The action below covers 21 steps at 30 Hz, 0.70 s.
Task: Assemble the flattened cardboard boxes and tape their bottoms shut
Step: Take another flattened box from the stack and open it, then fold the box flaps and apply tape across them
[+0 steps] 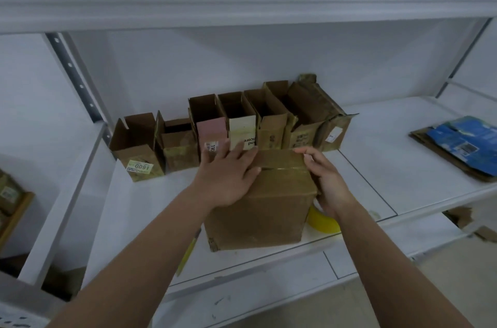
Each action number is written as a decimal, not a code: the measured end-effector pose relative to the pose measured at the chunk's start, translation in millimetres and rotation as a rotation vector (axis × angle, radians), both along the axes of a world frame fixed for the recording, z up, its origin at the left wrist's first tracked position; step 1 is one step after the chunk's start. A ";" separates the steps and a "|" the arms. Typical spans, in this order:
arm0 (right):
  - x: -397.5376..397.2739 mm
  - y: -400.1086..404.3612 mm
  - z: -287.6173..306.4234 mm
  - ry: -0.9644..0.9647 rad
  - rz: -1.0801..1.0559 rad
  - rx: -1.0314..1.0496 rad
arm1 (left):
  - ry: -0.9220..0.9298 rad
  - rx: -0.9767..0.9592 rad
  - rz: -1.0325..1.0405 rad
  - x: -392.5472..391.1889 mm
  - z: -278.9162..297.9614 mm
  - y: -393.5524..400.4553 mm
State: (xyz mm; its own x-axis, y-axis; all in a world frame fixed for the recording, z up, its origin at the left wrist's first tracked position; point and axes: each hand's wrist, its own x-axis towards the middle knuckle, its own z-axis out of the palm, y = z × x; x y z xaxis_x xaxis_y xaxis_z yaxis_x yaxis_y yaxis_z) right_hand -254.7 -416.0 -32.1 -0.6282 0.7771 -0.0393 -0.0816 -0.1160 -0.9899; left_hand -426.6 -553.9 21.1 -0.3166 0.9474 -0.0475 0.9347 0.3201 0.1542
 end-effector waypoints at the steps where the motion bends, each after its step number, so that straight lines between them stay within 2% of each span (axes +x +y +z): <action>1: 5.7 6.8 2.2 -0.059 0.024 0.058 | 0.032 -0.037 -0.002 2.2 -7.3 0.9; 5: 29.1 35.6 -3.0 -0.379 -0.022 0.327 | 0.074 -0.045 0.011 -5.2 -15.4 4.5; 6: 33.8 41.3 -11.5 -0.511 0.009 0.383 | 0.081 -0.040 0.009 -5.6 -15.3 5.4; 9: 43.2 38.9 -40.9 -0.949 0.283 0.519 | 0.093 -0.034 0.002 -5.1 -17.1 5.8; 11: 44.0 32.6 -61.1 -1.118 0.417 0.586 | 0.090 -0.028 0.002 -5.4 -17.5 5.5; 13: 43.7 21.8 -71.9 -1.264 0.387 0.745 | 0.086 -0.021 0.004 -6.5 -17.7 5.9; 15: 44.9 15.4 -76.0 -1.288 0.222 0.835 | 0.089 -0.017 0.002 -7.1 -18.1 6.2; 21: 44.2 23.3 -72.4 -1.090 -0.036 0.560 | 0.083 0.000 0.009 -8.0 -17.3 4.1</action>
